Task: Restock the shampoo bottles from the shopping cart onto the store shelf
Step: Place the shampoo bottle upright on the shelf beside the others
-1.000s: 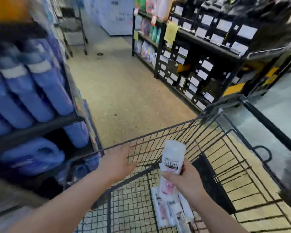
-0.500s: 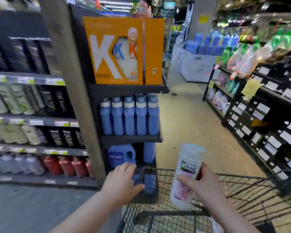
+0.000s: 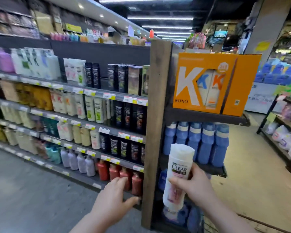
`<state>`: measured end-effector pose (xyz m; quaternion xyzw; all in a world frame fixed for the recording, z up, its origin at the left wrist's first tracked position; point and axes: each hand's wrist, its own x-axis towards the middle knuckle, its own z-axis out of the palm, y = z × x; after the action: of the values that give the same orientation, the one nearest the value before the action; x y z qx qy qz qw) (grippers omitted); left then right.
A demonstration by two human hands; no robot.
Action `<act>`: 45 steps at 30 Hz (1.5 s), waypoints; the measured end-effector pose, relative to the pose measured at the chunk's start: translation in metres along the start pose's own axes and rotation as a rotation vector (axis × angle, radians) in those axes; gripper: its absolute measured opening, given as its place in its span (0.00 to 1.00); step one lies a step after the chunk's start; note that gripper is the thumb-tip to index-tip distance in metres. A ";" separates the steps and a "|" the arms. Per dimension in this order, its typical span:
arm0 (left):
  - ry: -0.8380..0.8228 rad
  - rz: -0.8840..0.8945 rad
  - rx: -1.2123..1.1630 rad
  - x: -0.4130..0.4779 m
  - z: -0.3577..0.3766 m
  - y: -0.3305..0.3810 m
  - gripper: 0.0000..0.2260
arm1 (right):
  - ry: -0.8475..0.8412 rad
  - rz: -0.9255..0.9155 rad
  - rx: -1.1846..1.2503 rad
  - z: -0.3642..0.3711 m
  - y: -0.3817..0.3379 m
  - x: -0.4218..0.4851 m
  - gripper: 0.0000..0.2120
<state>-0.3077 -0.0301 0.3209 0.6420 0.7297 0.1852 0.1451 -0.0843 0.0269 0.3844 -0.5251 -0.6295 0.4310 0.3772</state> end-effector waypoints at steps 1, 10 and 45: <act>0.012 -0.010 0.014 0.000 -0.012 -0.021 0.33 | -0.021 -0.011 0.004 0.022 -0.008 0.008 0.16; 0.104 -0.136 0.114 0.009 -0.119 -0.191 0.36 | -0.182 -0.094 0.073 0.221 -0.085 0.068 0.17; 0.204 -0.412 0.066 0.346 -0.340 -0.611 0.33 | -0.392 -0.236 0.017 0.671 -0.273 0.467 0.18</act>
<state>-1.0463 0.2190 0.3539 0.4616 0.8620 0.1916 0.0844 -0.8745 0.3681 0.4201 -0.3508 -0.7440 0.4830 0.3000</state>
